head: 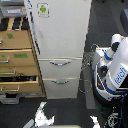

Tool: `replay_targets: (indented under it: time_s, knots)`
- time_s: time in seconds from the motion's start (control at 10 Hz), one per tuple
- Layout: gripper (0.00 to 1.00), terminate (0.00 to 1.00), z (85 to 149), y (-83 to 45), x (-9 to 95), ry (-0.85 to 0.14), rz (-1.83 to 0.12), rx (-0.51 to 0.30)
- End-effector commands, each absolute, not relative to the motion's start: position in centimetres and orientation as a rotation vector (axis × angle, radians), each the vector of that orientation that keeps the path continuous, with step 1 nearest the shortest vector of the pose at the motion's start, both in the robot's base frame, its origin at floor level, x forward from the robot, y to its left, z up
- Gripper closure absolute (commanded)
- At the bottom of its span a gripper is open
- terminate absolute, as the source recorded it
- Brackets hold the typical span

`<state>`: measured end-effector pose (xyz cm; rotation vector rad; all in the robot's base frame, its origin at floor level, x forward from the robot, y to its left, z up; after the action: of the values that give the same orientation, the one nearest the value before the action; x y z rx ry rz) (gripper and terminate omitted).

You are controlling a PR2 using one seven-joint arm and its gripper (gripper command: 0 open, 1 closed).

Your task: Opening the fridge

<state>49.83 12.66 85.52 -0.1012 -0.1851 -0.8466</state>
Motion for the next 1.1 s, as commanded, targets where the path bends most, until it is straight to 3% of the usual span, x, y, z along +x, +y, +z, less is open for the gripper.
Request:
replay_targets:
  time_s: [0.1,0.6,1.1]
  knots:
    - [0.0,0.0,92.2,11.9,63.0,-0.227,-0.702,0.056]
    - [0.0,0.0,96.3,14.0,67.9,-0.199,-0.587,0.116]
    - [0.0,0.0,99.8,17.6,72.4,-0.182,-0.329,0.089]
